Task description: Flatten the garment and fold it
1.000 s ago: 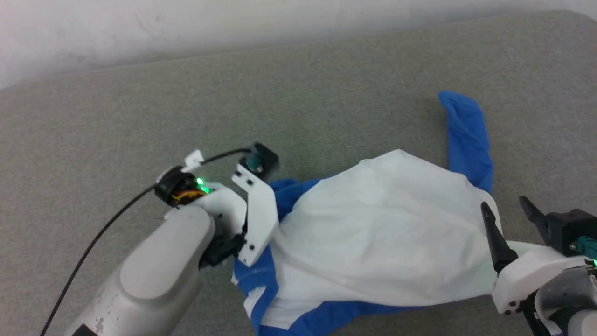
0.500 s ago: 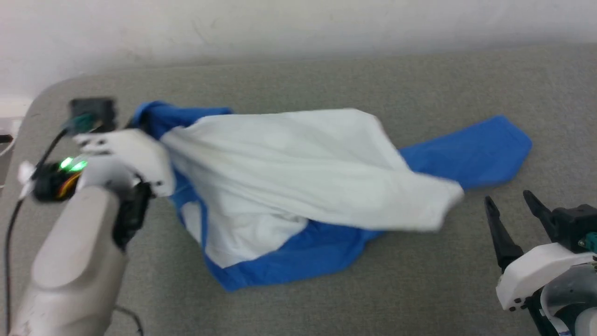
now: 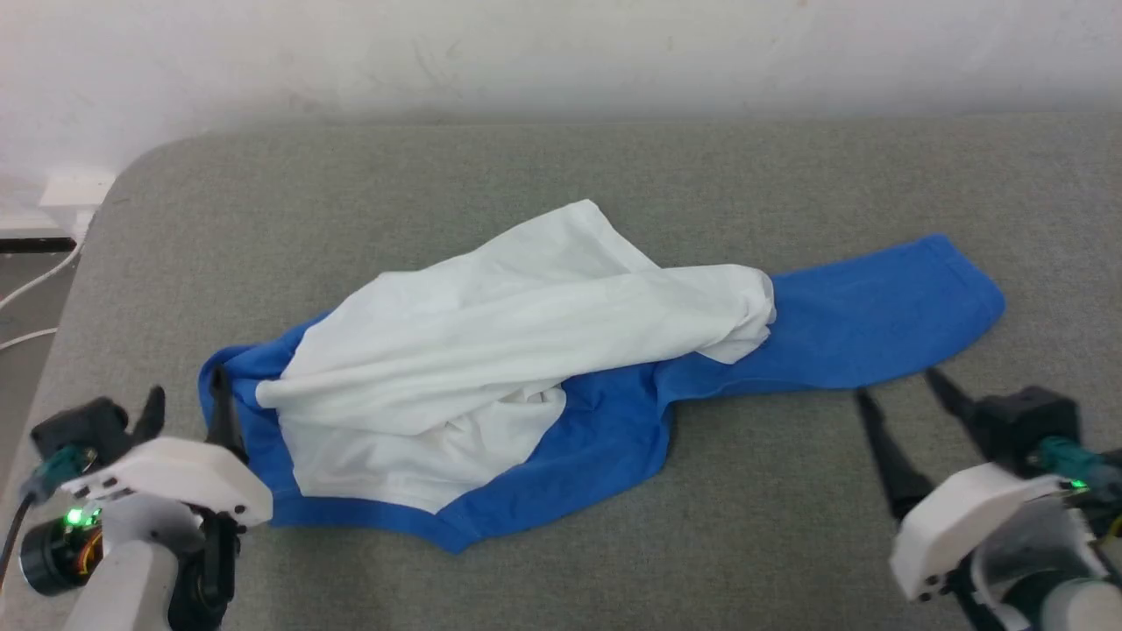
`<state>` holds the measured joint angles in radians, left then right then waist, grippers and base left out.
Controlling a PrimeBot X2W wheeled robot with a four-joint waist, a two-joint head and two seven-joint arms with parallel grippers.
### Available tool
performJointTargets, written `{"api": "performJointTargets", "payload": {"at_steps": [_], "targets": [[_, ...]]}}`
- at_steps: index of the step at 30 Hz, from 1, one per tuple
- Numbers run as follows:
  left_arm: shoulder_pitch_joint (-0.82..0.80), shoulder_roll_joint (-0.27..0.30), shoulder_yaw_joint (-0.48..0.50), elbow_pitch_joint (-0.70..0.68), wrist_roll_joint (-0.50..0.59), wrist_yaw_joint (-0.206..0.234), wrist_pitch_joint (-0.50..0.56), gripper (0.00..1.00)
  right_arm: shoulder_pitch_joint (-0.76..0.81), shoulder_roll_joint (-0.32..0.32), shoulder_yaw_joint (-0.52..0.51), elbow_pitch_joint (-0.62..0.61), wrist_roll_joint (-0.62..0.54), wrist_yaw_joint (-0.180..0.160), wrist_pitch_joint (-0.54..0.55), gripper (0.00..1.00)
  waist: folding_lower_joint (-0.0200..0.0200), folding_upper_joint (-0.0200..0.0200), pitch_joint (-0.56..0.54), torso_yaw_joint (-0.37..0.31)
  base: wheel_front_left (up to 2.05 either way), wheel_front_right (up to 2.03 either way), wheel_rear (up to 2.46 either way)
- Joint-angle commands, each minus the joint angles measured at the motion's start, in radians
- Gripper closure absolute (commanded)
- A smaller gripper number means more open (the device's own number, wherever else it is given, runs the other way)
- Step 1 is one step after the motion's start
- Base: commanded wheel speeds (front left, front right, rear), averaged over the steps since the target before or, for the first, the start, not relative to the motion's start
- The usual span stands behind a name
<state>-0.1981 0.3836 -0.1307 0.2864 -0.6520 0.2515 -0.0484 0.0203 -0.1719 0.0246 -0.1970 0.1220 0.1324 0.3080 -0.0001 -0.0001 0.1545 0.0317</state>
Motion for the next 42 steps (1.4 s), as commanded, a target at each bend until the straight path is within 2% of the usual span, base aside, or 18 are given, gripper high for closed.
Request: {"api": "performJointTargets", "payload": {"at_steps": [1,3,5,8,10,13,17,24,25,26,27,32,39,40,42], "targets": [[0.016,0.001,0.008,-0.02,0.007,-0.012,-0.042,0.0,-0.015,-0.007,0.023,0.0,0.012,-0.002,0.006,0.0,0.0001,0.0001,0.0,0.003,0.0,0.0,0.0],[0.042,-0.001,0.016,-0.058,0.033,-0.021,-0.137,0.0,-0.028,-0.032,0.096,0.005,0.03,-0.002,0.023,0.0,0.0001,0.0001,0.002,0.009,0.0,0.0,0.0],[0.062,-0.005,0.024,-0.093,0.062,-0.021,-0.185,0.0,-0.048,-0.062,0.185,0.014,0.047,-0.002,0.044,0.0,0.0001,0.0001,0.009,0.017,0.0,0.0,0.0],[0.084,-0.022,0.028,-0.157,0.123,-0.006,-0.208,0.0,-0.08,-0.082,0.282,0.062,0.076,-0.002,0.108,0.0,0.0001,0.0001,0.022,0.035,0.0,0.0,0.0],[0.093,-0.039,0.027,-0.198,0.159,0.001,-0.212,0.0,-0.107,-0.073,0.319,0.106,0.103,-0.002,0.163,0.0,0.0001,0.0001,0.035,0.049,0.0,0.0,0.0],[0.092,-0.065,0.035,-0.247,0.207,-0.001,-0.213,0.0,-0.162,-0.057,0.36,0.166,0.123,-0.002,0.229,0.0,0.0001,0.0001,0.06,0.072,0.0,0.0,0.0],[0.081,-0.106,0.053,-0.287,0.259,-0.018,-0.213,0.0,-0.237,-0.013,0.366,0.242,0.126,-0.002,0.271,0.0,0.0001,0.0001,0.096,0.101,0.0,0.0,0.0],[0.051,-0.176,0.092,-0.298,0.322,-0.082,-0.213,0.0,-0.326,0.025,0.38,0.372,0.077,-0.002,0.351,0.0,0.0001,0.0001,0.144,0.14,0.0,0.0,0.0],[0.049,-0.185,0.098,-0.294,0.329,-0.091,-0.213,0.0,-0.332,0.024,0.386,0.385,0.073,-0.002,0.368,0.11,0.0001,0.0001,0.145,0.142,0.0,0.0,0.0],[0.048,-0.194,0.103,-0.29,0.335,-0.099,-0.213,0.0,-0.335,0.022,0.396,0.394,0.074,-0.002,0.384,0.78,0.0001,0.0001,0.146,0.144,0.0,0.0,0.0],[0.047,-0.201,0.109,-0.284,0.342,-0.107,-0.213,0.0,-0.336,0.017,0.402,0.398,0.075,-0.002,0.397,1.0,0.0001,0.0001,0.145,0.145,0.0,0.0,0.0],[0.058,-0.226,0.145,-0.26,0.367,-0.139,-0.213,0.0,-0.325,-0.026,0.349,0.362,0.055,-0.002,0.387,1.0,0.0001,0.0001,0.122,0.133,0.0,0.0,0.0],[0.09,-0.211,0.167,-0.203,0.375,-0.193,-0.213,0.0,-0.25,-0.095,0.133,0.24,0.017,-0.002,0.345,1.0,0.0001,0.0001,0.075,0.092,0.0,0.0,0.0],[0.09,-0.211,0.167,-0.203,0.375,-0.193,-0.213,0.0,-0.25,-0.095,0.133,0.24,0.017,-0.002,0.345,1.0,0.0001,0.0001,0.075,0.092,0.0,0.0,0.0],[0.098,-0.202,0.163,-0.191,0.377,-0.201,-0.213,0.0,-0.226,-0.105,0.07,0.224,0.006,-0.002,0.337,1.0,0.0001,0.0001,0.061,0.081,0.0,0.0,0.0]]}}
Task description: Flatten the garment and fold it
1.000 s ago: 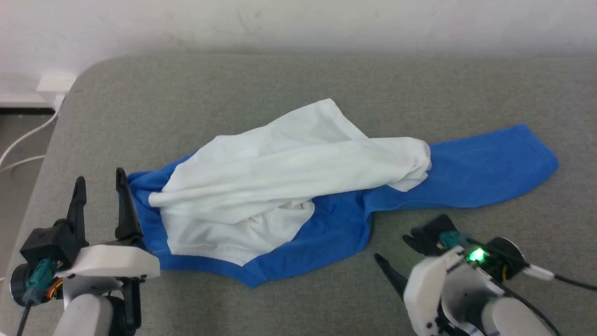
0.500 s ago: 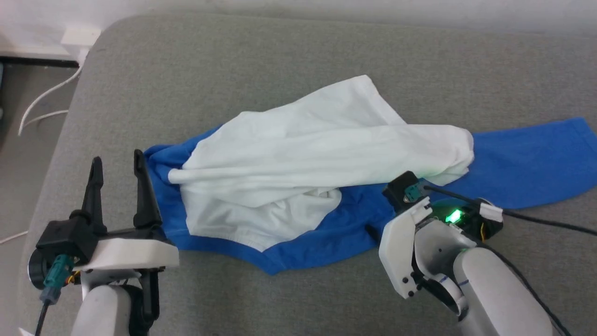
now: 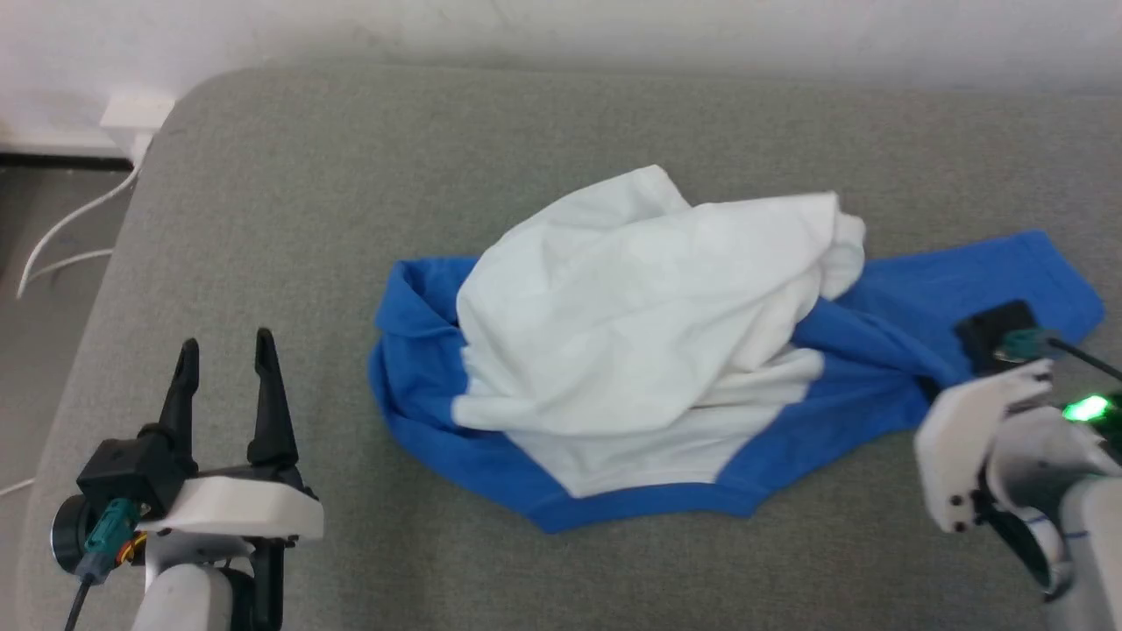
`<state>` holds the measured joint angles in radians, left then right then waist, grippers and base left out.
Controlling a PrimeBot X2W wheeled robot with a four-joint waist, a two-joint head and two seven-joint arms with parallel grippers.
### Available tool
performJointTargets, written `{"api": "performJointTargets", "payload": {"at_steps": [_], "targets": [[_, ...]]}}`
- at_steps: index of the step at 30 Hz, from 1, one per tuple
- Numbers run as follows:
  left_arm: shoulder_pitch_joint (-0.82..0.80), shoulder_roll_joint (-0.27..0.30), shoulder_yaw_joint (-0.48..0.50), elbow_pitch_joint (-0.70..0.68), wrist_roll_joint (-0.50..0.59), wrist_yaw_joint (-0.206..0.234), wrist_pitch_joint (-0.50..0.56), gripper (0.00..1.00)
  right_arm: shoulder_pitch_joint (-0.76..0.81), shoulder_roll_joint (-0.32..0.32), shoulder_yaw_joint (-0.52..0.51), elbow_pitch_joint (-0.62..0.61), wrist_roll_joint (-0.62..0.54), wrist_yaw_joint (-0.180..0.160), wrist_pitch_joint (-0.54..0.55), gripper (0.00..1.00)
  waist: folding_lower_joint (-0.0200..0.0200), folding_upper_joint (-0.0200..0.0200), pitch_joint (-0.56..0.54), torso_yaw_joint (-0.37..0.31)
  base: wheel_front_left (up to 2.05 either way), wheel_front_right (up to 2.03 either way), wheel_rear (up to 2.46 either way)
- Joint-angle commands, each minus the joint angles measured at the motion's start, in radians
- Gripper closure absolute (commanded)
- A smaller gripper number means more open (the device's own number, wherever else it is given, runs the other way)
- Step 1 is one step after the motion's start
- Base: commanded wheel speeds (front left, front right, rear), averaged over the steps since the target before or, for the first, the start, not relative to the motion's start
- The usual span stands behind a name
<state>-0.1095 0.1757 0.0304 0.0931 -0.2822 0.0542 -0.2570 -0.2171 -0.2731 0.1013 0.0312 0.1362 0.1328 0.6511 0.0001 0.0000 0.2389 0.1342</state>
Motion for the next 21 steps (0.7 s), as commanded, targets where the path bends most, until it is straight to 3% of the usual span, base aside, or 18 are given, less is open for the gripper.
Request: {"api": "performJointTargets", "payload": {"at_steps": [1,5,6,7,16,21], "targets": [[0.013,0.01,-0.001,0.005,0.007,-0.008,0.001,0.0,0.024,-0.01,-0.033,-0.008,-0.015,-0.002,-0.009,1.0,-0.0001,0.0,-0.029,-0.025,0.0,0.0,0.0],[0.027,0.028,-0.019,0.005,0.006,-0.027,0.038,0.0,0.066,0.004,-0.105,0.004,-0.017,-0.002,-0.04,0.98,-0.0001,0.0,-0.051,-0.04,0.0,0.0,0.0],[0.031,0.032,-0.024,0.003,0.004,-0.034,0.051,0.0,0.075,0.01,-0.114,0.01,-0.016,-0.002,-0.054,0.27,-0.0001,0.0,-0.055,-0.042,0.0,0.0,0.0],[0.036,0.037,-0.03,0.002,0.002,-0.041,0.064,0.0,0.084,0.017,-0.121,0.016,-0.015,-0.002,-0.068,0.0,-0.0001,0.0,-0.061,-0.045,0.0,0.0,0.0],[0.125,0.044,-0.102,-0.044,-0.05,-0.082,0.313,0.0,0.201,0.147,-0.2,-0.025,-0.002,-0.002,-0.301,0.0,-0.0001,0.0,-0.124,-0.074,0.0,0.0,0.0],[0.149,-0.001,-0.12,-0.071,-0.106,-0.036,0.492,0.0,0.275,0.182,-0.193,-0.061,-0.008,-0.002,-0.39,0.0,-0.0001,0.0,-0.128,-0.094,0.0,0.0,0.0]]}}
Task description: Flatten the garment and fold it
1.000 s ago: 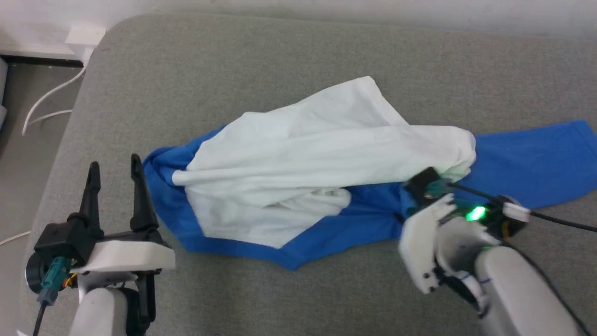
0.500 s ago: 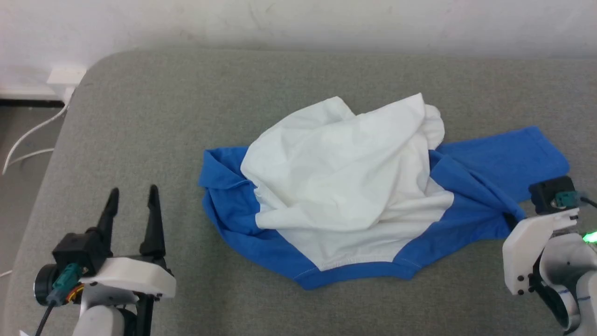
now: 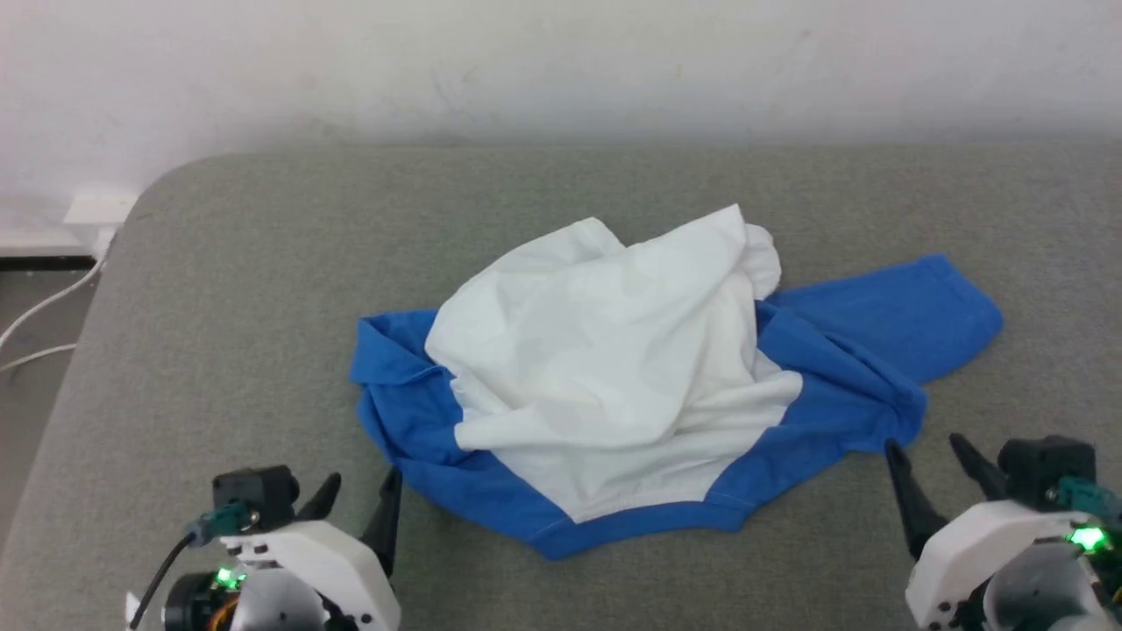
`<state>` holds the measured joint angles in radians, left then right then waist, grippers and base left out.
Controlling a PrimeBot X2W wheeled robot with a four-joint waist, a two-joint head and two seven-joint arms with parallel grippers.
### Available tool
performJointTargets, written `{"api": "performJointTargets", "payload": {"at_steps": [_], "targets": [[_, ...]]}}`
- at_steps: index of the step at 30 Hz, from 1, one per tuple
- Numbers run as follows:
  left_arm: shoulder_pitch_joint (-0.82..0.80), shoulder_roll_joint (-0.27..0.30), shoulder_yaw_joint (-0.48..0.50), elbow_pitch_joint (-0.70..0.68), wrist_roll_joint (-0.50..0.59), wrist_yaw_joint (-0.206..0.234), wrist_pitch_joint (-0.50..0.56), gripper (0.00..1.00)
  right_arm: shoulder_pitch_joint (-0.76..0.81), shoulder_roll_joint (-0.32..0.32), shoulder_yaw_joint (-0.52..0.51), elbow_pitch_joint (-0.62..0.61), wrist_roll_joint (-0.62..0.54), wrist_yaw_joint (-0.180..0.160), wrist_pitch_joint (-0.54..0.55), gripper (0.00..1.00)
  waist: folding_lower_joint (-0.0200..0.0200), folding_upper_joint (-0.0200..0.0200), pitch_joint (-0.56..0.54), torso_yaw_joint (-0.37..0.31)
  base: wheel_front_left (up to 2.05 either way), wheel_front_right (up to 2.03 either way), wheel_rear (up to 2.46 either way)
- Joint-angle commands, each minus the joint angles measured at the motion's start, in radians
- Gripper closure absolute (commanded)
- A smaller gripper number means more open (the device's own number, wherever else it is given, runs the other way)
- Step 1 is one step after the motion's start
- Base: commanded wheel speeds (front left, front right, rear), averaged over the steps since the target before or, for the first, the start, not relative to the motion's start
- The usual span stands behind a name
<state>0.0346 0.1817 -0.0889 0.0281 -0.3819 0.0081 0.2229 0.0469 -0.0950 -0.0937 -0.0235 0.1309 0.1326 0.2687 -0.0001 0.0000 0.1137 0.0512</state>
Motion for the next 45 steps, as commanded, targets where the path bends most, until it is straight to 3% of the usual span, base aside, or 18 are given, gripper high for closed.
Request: {"api": "performJointTargets", "payload": {"at_steps": [1,9,14,19,20,22,30,38,44,45], "targets": [[0.003,-0.017,-0.001,-0.009,-0.017,0.023,0.039,0.0,0.02,0.007,0.007,-0.013,-0.003,-0.002,-0.013,0.0,0.0001,0.0,-0.001,-0.016,0.0,0.0,0.0],[-0.042,-0.039,0.0,0.019,-0.017,0.12,0.181,0.0,0.019,0.02,0.043,-0.048,-0.007,-0.002,-0.012,0.0,0.0001,0.0,0.026,-0.066,0.0,0.0,0.0],[-0.09,-0.046,0.014,0.062,-0.03,0.145,0.204,0.0,0.001,0.026,0.057,-0.057,-0.002,-0.002,-0.006,0.0,0.0001,0.0,0.048,-0.09,0.0,0.0,0.0],[-0.099,-0.02,-0.006,0.117,-0.007,0.175,0.307,0.0,-0.004,0.029,0.077,-0.055,-0.006,-0.002,0.016,0.0,0.0001,0.0,0.058,-0.102,0.0,0.0,0.0],[-0.1,-0.02,-0.007,0.116,-0.011,0.175,0.318,0.13,-0.005,0.029,0.083,-0.056,-0.004,-0.002,0.02,0.0,0.0001,0.0,0.059,-0.102,0.0,0.0,0.0],[-0.102,-0.018,-0.01,0.108,-0.014,0.17,0.317,1.0,-0.011,0.03,0.102,-0.058,0.002,-0.002,0.026,0.0,0.0001,0.0,0.061,-0.102,0.0,0.0,0.0],[-0.1,-0.019,-0.025,0.101,-0.024,0.146,0.295,1.0,-0.055,0.041,0.129,0.01,0.012,-0.002,0.119,0.0,0.0001,0.0,0.076,-0.078,0.0,0.0,0.0],[-0.119,-0.017,-0.023,0.112,-0.017,0.151,0.25,1.0,-0.18,0.044,0.096,0.196,0.117,-0.002,0.224,0.0,0.0001,0.0,0.097,-0.051,0.0,0.0,0.0],[-0.136,-0.019,-0.03,0.122,-0.021,0.143,0.233,1.0,-0.265,0.045,0.082,0.305,0.136,-0.002,0.222,0.0,0.0001,0.0,0.11,-0.036,0.0,0.0,0.0],[-0.137,-0.02,-0.031,0.123,-0.023,0.142,0.232,1.0,-0.274,0.045,0.082,0.319,0.131,-0.002,0.223,0.56,0.0001,0.0,0.112,-0.034,0.0,0.0,0.0]]}}
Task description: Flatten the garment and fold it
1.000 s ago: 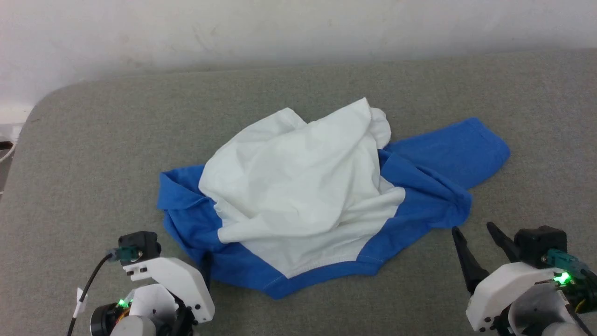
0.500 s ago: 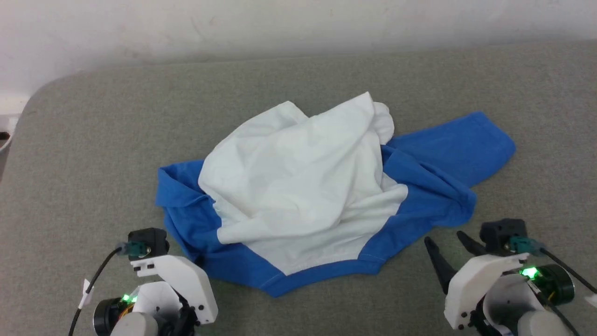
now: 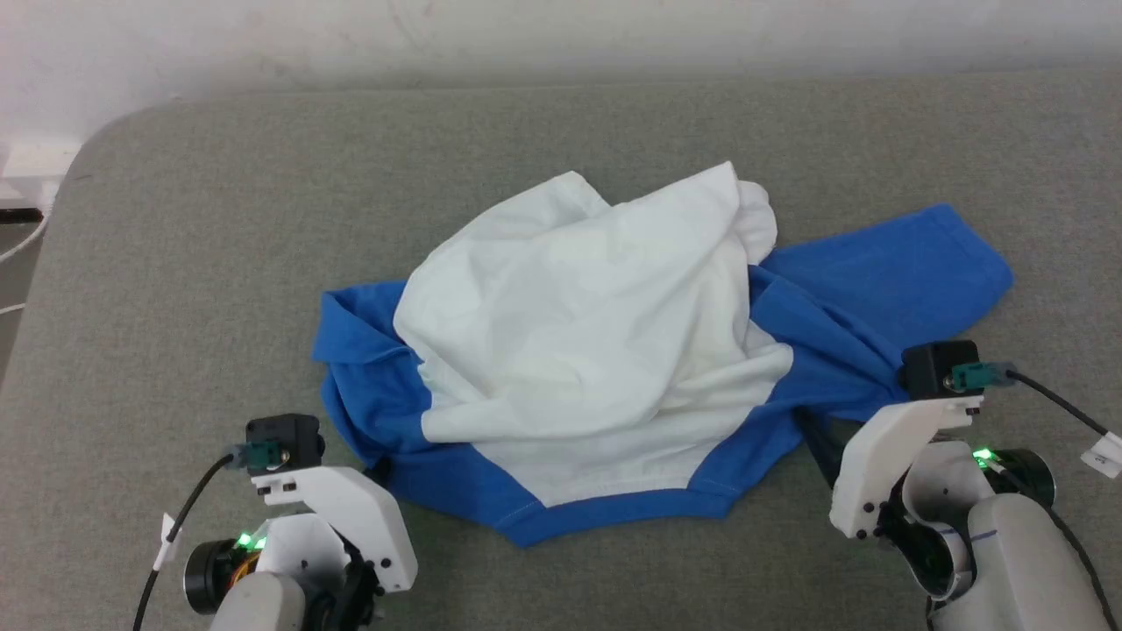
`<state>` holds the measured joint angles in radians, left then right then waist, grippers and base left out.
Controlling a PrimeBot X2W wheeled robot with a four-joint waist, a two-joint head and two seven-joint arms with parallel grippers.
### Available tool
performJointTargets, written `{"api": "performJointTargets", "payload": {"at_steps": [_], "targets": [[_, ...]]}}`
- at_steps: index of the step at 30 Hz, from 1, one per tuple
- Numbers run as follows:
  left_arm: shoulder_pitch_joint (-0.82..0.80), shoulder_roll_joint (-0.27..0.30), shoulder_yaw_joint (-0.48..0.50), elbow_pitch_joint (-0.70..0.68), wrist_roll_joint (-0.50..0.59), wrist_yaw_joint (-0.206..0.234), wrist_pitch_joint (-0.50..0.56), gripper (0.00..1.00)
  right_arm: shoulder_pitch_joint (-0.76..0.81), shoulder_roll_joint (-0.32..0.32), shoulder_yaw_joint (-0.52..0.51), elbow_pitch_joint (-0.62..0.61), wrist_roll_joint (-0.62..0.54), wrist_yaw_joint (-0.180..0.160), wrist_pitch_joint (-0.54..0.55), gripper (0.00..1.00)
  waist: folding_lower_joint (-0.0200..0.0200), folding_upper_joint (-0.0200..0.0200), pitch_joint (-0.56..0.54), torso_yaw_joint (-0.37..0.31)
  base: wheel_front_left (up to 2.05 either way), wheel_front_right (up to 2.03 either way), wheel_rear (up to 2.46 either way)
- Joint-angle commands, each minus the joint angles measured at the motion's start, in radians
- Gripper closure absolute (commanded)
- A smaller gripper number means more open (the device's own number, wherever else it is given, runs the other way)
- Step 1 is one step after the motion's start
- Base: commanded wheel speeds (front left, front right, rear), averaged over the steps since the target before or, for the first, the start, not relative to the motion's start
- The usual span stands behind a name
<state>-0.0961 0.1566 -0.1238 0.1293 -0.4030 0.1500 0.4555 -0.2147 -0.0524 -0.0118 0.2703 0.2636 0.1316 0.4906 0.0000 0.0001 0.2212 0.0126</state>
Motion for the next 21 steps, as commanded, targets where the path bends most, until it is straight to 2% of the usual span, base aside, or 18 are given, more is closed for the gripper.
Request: {"api": "performJointTargets", "payload": {"at_steps": [1,2,6,10,15,18,21], "targets": [[-0.007,0.004,0.002,0.024,-0.003,-0.001,-0.002,1.0,-0.019,0.002,0.003,0.036,-0.01,-0.001,0.004,0.8,0.0,-0.0001,0.005,0.006,0.0,0.0,0.0],[-0.008,0.004,0.001,0.026,-0.004,-0.002,-0.003,1.0,-0.022,0.002,0.004,0.043,-0.015,-0.001,0.009,1.0,0.0,-0.0001,0.005,0.007,0.0,0.0,0.0],[-0.008,0.001,0.001,0.027,-0.013,-0.008,-0.016,1.0,-0.006,0.002,0.016,0.029,-0.023,-0.001,0.031,1.0,0.0,-0.0001,-0.005,0.009,0.0,0.0,0.0],[-0.006,-0.004,0.015,-0.011,-0.04,-0.023,-0.039,1.0,0.027,0.002,0.039,-0.049,0.019,-0.001,0.052,1.0,0.0,-0.0001,-0.023,0.007,0.0,0.0,0.0],[-0.017,-0.025,0.078,-0.176,-0.188,-0.083,-0.032,1.0,0.07,0.0,0.035,-0.306,0.027,-0.001,0.125,1.0,0.0,-0.0001,-0.062,-0.009,0.0,0.0,0.0],[-0.053,-0.009,0.112,-0.288,-0.265,-0.11,0.015,1.0,0.054,-0.048,0.033,-0.458,0.041,-0.001,0.188,1.0,0.0,-0.0001,-0.08,-0.02,0.0,0.0,0.0],[-0.118,0.017,0.137,-0.382,-0.319,-0.115,0.073,1.0,-0.004,-0.113,0.033,-0.565,0.085,-0.001,0.248,1.0,0.0,-0.0001,-0.093,-0.031,0.0,0.0,0.0]]}}
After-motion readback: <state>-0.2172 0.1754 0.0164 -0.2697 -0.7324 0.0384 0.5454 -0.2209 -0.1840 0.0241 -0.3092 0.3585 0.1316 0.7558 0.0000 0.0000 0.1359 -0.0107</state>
